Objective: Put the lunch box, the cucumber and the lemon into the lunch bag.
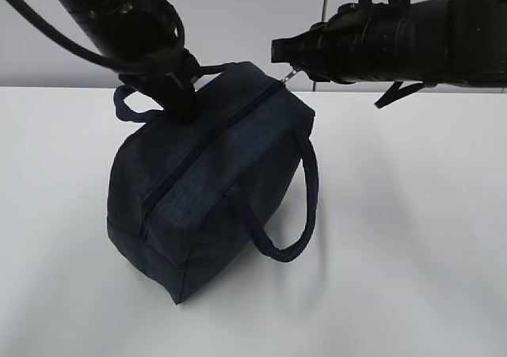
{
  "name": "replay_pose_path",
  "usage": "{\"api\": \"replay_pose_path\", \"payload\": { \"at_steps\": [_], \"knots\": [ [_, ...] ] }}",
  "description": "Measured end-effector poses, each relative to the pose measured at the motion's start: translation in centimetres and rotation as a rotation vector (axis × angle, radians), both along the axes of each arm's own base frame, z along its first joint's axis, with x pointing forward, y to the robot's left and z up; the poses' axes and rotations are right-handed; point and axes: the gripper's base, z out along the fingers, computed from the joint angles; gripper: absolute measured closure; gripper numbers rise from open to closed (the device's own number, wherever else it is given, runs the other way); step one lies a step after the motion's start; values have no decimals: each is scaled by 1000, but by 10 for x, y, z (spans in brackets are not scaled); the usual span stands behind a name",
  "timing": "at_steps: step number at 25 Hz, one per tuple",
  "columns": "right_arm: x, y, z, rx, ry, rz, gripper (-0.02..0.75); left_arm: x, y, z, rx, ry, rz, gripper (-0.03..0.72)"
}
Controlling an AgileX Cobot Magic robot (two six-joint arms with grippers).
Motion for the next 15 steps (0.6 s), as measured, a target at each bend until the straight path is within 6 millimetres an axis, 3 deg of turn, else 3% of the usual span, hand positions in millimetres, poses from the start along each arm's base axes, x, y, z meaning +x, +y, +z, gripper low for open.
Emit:
{"api": "replay_pose_path", "payload": {
  "at_steps": [15],
  "knots": [
    [3, -6, -1, -9, -2, -14, 738, -25, 9, 35, -59, -17, -41, 694]
  ]
}}
